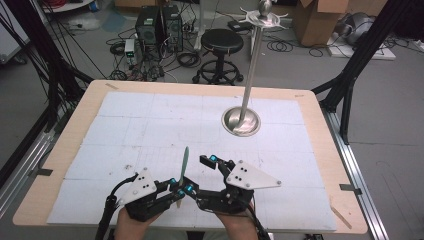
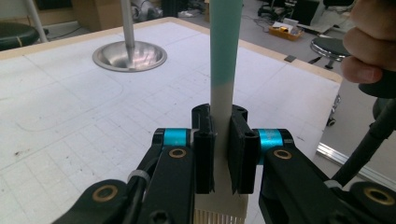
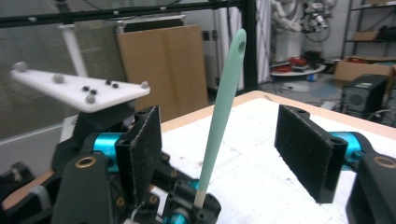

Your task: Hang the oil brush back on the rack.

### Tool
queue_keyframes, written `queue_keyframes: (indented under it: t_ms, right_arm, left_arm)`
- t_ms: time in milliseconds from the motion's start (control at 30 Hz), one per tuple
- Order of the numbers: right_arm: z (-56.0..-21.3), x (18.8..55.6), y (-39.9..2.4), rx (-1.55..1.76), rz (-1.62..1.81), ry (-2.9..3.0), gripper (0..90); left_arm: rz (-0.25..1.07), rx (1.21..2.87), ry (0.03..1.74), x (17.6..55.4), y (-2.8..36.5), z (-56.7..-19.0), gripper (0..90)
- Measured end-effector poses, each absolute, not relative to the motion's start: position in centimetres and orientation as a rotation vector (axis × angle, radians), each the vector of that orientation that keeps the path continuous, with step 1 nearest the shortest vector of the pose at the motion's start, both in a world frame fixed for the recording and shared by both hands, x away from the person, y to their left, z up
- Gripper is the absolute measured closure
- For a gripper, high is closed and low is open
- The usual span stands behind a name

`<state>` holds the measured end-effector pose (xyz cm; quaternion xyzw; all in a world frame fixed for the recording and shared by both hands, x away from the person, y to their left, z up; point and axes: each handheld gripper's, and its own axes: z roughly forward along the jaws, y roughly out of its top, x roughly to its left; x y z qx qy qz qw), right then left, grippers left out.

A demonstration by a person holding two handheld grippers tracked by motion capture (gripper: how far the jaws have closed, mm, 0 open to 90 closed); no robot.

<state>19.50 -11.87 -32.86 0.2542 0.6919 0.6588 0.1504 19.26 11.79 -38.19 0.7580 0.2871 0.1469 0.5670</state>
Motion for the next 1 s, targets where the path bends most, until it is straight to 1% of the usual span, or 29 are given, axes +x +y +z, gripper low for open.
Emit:
queue_keyframes:
  t_ms: [67, 167, 267, 433, 500, 767, 933, 1000]
  right_arm:
    - [-32.9, 19.5, -11.5, 0.743, 1.875, 1.984, 33.1]
    - [-33.1, 19.6, -11.0, 0.793, 1.859, 1.974, 38.4]
    - [-33.2, 19.8, -10.8, 0.805, 1.879, 1.988, 45.9]
    - [-33.4, 20.0, -10.3, 0.853, 1.861, 1.988, 52.5]
    - [-33.5, 20.0, -10.1, 0.872, 1.858, 2.003, 57.0]
    - [-33.9, 20.1, -9.2, 0.894, 1.809, 1.998, 65.6]
    - [-33.8, 20.1, -9.1, 0.896, 1.825, 1.982, 76.9]
    - [-33.8, 20.0, -9.2, 0.898, 1.829, 1.976, 79.1]
  left_arm:
    - [0.367, 1.783, 0.683, 19.2, 11.6, -38.2, 81.4]
    - [0.390, 1.779, 0.701, 19.1, 11.5, -38.3, 81.4]
    - [0.397, 1.777, 0.711, 19.0, 11.5, -38.2, 81.4]
    - [0.409, 1.768, 0.729, 19.0, 11.5, -38.2, 81.4]
    - [0.416, 1.768, 0.735, 19.0, 11.5, -38.2, 81.4]
    - [0.438, 1.771, 0.735, 18.9, 11.4, -38.2, 81.4]
    - [0.442, 1.770, 0.731, 18.8, 11.2, -38.2, 81.3]
    - [0.433, 1.768, 0.726, 18.8, 11.2, -38.2, 81.1]
